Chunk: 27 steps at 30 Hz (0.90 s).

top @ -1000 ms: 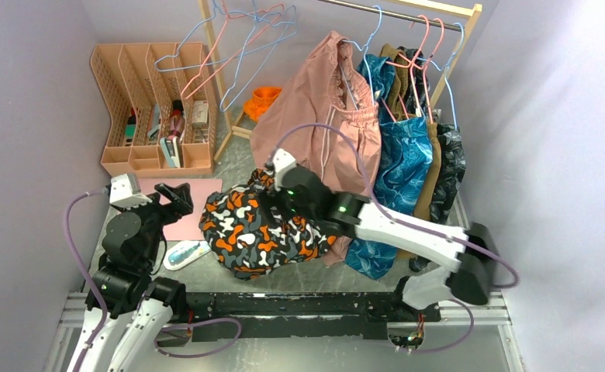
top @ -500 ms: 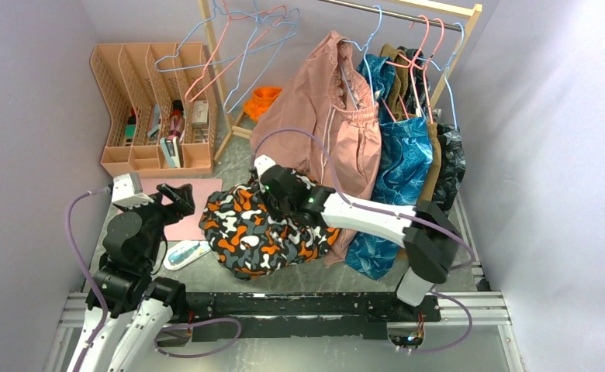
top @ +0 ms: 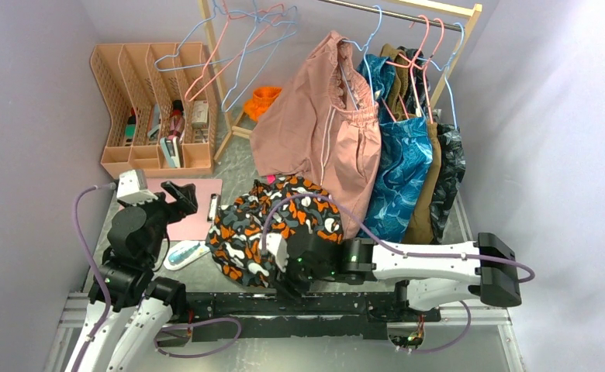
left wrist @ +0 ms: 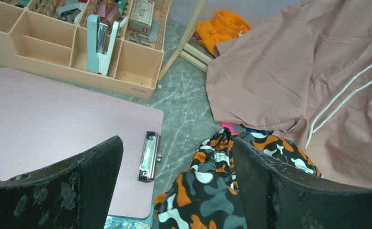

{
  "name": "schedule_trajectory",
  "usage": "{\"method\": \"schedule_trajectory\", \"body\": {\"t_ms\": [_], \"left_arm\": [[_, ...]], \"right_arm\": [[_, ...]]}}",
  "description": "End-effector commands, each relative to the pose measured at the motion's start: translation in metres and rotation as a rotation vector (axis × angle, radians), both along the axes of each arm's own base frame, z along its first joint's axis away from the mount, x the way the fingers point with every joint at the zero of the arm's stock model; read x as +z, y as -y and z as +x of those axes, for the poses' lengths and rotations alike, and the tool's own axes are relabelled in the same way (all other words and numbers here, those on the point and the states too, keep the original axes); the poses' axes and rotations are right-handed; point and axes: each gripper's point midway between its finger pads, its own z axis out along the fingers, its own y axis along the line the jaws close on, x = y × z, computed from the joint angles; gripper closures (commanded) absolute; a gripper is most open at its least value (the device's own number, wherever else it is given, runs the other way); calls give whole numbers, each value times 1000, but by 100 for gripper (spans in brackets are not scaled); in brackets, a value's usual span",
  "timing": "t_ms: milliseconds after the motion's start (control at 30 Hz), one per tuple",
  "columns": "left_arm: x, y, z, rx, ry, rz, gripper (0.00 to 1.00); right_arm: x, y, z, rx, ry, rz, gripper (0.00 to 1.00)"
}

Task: Place the shorts on the hanger
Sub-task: Adjust the shorts at the center of the board.

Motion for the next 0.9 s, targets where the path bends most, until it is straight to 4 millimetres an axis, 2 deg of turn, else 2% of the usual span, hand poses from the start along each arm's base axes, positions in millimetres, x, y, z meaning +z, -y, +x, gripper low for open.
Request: {"method": "schedule_trajectory", "body": {"t_ms": [0, 67, 100, 167, 267, 333, 467, 567, 667, 733, 767, 867], "left_arm": [[-3, 4, 3, -21, -9, 4, 12], [-3, 4, 4, -23, -10, 2, 11], [-3, 4, 3, -24, -10, 2, 11], [-4, 5, 3, -26, -11, 2, 11], [-4, 5, 3, -27, -13, 2, 12], [-4, 4, 3, -22, -14, 3, 12], [-5, 2, 3, -14, -18, 6, 12], [-4, 1, 2, -9, -15, 4, 12], [-2, 1, 1, -9, -2, 0, 12], [-2, 1, 0, -12, 2, 0, 12], [-2, 2, 1, -13, 1, 0, 12], [-2, 2, 1, -13, -7, 2, 12]], "right_arm": [[-16, 21, -48, 146, -139, -161, 41], [2, 12, -30, 83, -51, -118, 36], [17, 4, -14, 22, 11, -66, 32], [48, -9, 28, -147, 158, 35, 24], [65, -26, 96, -364, 246, 62, 22], [60, -39, 126, -424, 219, 48, 20], [33, -55, 158, -481, 145, -13, 17], [12, -59, 159, -483, 106, -58, 19], [4, -63, 152, -465, 57, -62, 29], [5, -67, 146, -447, 29, -50, 48], [9, -74, 134, -392, 3, -25, 59], [31, -101, 95, -230, 20, 67, 80]]}}
